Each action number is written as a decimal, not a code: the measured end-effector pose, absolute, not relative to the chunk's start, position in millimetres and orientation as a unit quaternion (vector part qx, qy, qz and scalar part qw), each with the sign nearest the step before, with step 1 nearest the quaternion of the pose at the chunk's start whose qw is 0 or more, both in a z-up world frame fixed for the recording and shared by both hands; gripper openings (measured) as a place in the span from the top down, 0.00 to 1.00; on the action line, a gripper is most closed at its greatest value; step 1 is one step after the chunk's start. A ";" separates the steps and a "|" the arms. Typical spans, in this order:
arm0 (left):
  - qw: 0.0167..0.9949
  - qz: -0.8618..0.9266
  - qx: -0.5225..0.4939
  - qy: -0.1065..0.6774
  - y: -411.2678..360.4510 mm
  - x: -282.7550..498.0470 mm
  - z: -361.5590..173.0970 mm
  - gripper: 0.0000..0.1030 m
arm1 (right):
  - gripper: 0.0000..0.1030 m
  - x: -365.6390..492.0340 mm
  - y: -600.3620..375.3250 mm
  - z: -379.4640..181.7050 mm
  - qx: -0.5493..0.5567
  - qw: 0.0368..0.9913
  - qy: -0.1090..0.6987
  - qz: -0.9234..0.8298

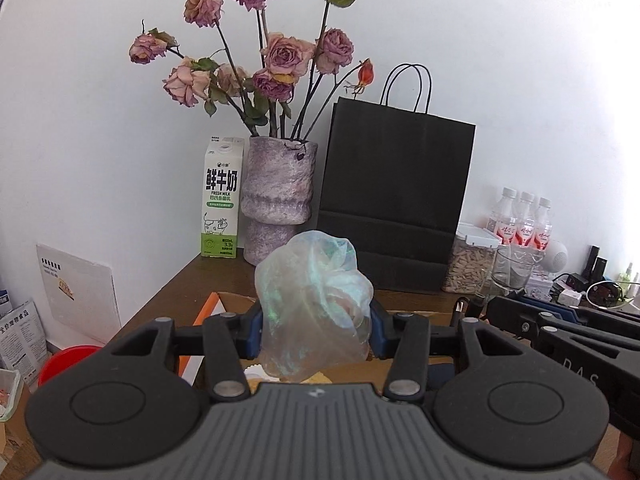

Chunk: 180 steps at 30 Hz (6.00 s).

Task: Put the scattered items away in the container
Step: 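Carry the plastic bag and black cable over the box with both grippers, then open both grippers to release the bag and cable into the box, then withdraw both grippers from the box back over the table, then grasp the purple cloth pouch with the right gripper, then lift the purple pouch with the right gripper while the left grasps a white bottle cap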

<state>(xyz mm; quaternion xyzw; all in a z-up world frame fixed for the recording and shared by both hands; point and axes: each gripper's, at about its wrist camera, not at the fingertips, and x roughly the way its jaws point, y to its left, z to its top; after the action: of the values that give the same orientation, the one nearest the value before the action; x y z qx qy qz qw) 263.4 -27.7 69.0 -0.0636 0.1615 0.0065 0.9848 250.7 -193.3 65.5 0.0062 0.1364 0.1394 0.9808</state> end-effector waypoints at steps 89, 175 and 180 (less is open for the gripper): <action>0.984 0.079 -0.027 0.160 -0.8 122.6 -2.5 0.00 | 0.00 107.9 -250.4 -20.9 -0.038 0.979 0.185 0.073; 0.948 0.127 -0.006 0.292 68.3 141.6 -18.8 0.07 | 0.94 79.0 -262.5 -16.4 0.026 0.976 0.194 0.099; 0.942 0.120 -0.021 0.312 75.6 154.6 -25.7 0.35 | 0.94 85.1 -261.0 -14.3 0.035 0.975 0.200 0.095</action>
<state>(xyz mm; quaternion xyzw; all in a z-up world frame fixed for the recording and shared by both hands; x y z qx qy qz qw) 154.6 75.6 -25.7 -0.0214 0.3122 0.1203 0.9421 85.1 -261.0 -14.3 0.0354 0.1995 0.0952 0.9746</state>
